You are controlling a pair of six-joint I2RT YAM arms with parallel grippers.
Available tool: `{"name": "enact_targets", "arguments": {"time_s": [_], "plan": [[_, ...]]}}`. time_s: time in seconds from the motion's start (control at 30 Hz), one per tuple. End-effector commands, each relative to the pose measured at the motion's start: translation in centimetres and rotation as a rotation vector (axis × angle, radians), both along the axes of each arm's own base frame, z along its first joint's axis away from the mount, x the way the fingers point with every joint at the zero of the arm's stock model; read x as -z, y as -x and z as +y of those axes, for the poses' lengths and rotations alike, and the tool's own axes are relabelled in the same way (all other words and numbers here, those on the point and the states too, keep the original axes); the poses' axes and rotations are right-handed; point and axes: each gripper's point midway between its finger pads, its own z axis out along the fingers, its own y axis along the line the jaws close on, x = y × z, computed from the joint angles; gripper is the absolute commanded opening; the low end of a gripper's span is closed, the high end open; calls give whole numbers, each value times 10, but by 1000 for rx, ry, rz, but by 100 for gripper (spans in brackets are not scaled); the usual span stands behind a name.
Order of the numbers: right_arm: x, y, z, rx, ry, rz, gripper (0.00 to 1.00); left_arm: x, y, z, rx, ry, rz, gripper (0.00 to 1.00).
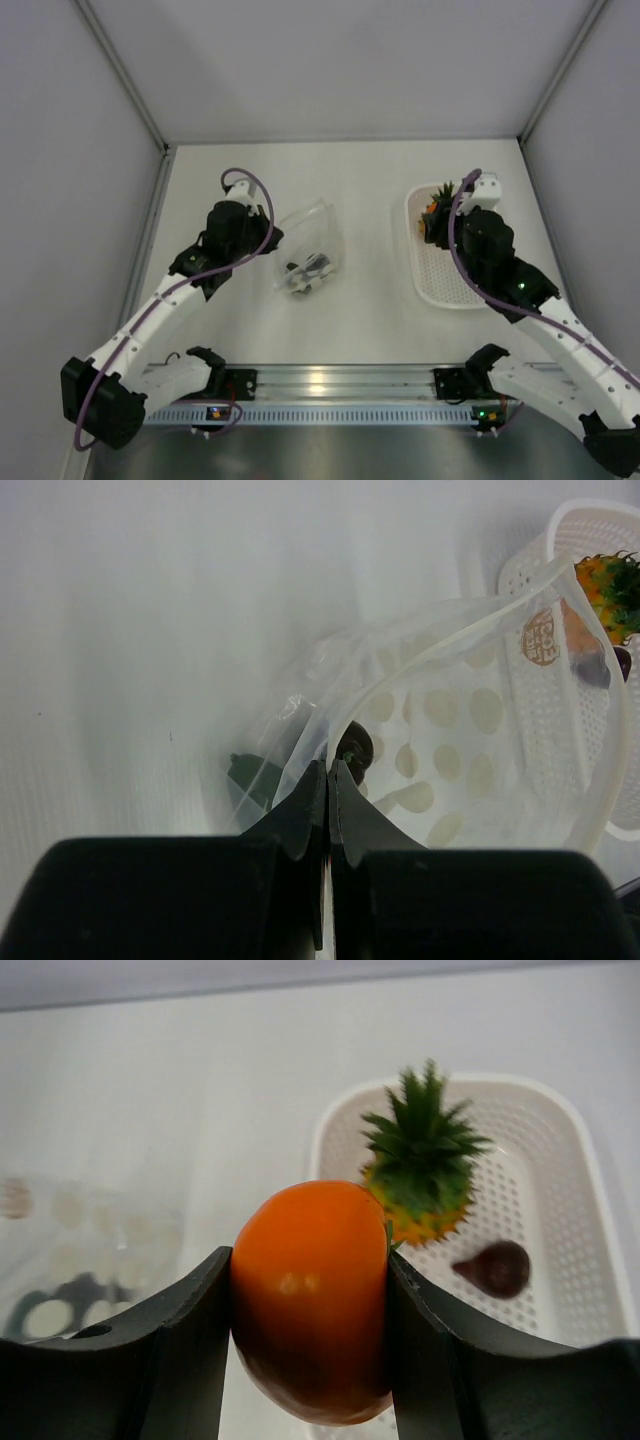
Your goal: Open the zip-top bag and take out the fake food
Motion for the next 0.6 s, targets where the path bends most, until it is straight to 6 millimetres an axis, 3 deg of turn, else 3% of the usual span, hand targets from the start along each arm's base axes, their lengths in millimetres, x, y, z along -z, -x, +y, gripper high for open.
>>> {"name": "enact_targets", "arguments": {"time_s": [0.0,0.2,0.33,0.5,0.57], "plan": [[53,-4,-54,213,87,161,4,-25,-5,2,-21,17,-52,0],[107,-13,-82,357,187,319,5,-23,-2,1,-8,15,-50,0],[138,-19,-80,385,206,381,8,-22,-2,0,-4,15,-47,0],[161,-19,-79,397,226,428,17,-22,-1,1,-5,7,-50,0],[166,-20,-77,395,222,435,28,-19,-1,1,-3,3,-44,0]]}}
